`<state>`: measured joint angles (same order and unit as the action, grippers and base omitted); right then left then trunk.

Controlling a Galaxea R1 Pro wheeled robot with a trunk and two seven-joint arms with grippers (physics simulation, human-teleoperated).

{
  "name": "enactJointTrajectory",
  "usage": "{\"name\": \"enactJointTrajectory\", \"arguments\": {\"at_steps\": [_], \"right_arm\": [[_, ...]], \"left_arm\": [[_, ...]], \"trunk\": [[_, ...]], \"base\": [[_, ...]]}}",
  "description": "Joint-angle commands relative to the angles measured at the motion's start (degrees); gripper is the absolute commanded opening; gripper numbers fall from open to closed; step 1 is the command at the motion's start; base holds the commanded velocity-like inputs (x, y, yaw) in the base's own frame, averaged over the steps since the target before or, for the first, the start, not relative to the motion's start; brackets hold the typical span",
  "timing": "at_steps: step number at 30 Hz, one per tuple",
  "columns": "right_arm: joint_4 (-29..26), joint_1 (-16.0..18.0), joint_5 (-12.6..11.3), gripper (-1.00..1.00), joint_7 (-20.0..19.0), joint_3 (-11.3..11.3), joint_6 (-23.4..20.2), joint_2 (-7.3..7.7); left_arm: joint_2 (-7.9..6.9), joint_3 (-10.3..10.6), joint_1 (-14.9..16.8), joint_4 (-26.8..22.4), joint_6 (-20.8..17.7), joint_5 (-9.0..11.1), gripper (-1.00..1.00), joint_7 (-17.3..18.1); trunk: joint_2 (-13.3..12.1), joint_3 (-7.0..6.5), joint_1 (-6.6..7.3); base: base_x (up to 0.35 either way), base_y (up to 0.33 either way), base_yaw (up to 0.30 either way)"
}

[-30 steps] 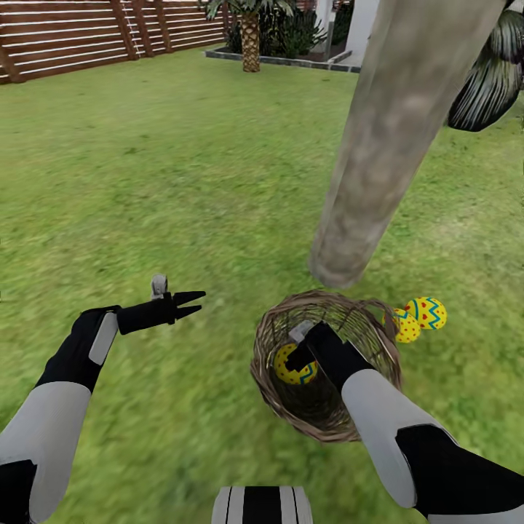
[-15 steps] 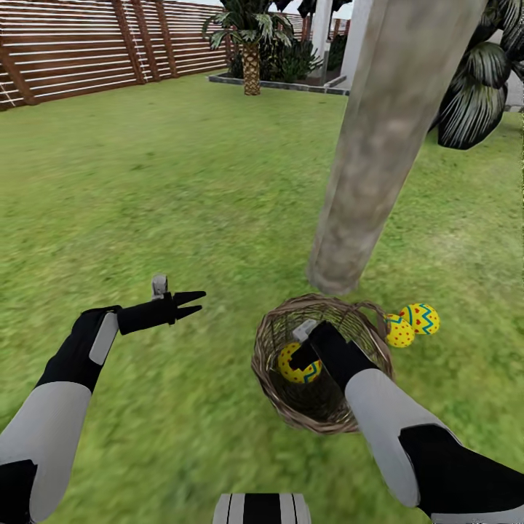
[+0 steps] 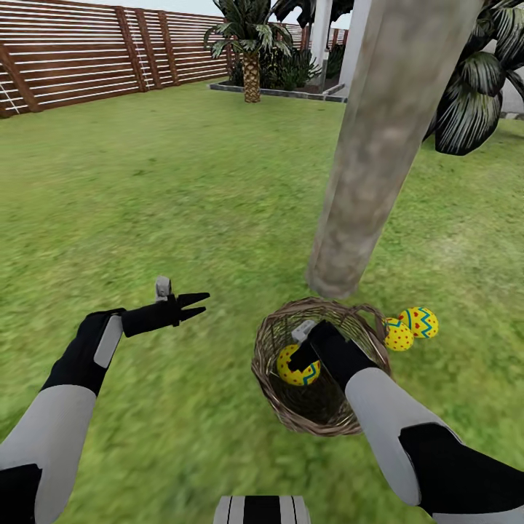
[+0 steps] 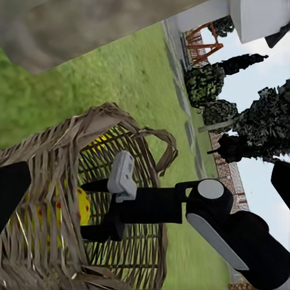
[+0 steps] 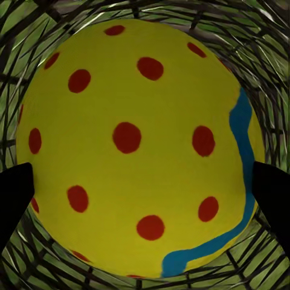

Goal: Take the three Easter eggs out of the wicker basket on the lawn in the garden, then place them on the lawn next to a single tree (choose any tree) so that all three eggs are next to the same tree and none are left in the basket.

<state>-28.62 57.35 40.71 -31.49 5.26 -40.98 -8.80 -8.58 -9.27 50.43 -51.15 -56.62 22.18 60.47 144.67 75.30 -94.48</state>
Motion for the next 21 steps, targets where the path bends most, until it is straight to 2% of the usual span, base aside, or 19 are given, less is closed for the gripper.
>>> {"name": "enactJointTrajectory", "arguments": {"at_steps": [1,6,10,18,21], "right_arm": [[-0.1,0.0,0.6,-1.0,-0.5,0.1,-0.1,0.01],[-0.1,0.0,0.5,-1.0,-0.6,-0.1,-0.5,0.09],[-0.1,0.0,0.5,-1.0,-0.6,-0.1,-0.6,0.09],[-0.2,0.0,0.5,-1.0,-0.7,-0.1,-0.6,0.18],[-0.2,0.0,0.5,-1.0,-0.7,-0.2,-0.6,0.35]], "left_arm": [[0.02,0.0,0.0,0.0,-0.2,0.0,1.0,0.2],[0.07,0.0,0.0,0.0,-0.2,0.0,1.0,0.1],[0.74,-0.1,0.0,0.3,-0.2,0.0,1.0,0.0],[0.84,-0.1,0.0,0.2,-0.2,-0.1,1.0,-0.1],[0.84,-0.2,0.0,0.3,-0.2,0.0,1.0,0.0]], "trunk": [[0.0,0.04,0.01],[0.0,0.04,0.01],[0.0,0.04,0.01],[0.0,0.04,0.01],[0.0,-0.18,0.04]], "base": [[0.0,0.0,0.0],[0.0,0.0,0.0],[-0.003,0.0,0.0],[-0.288,0.0,0.0],[-0.083,0.0,0.0]]}}
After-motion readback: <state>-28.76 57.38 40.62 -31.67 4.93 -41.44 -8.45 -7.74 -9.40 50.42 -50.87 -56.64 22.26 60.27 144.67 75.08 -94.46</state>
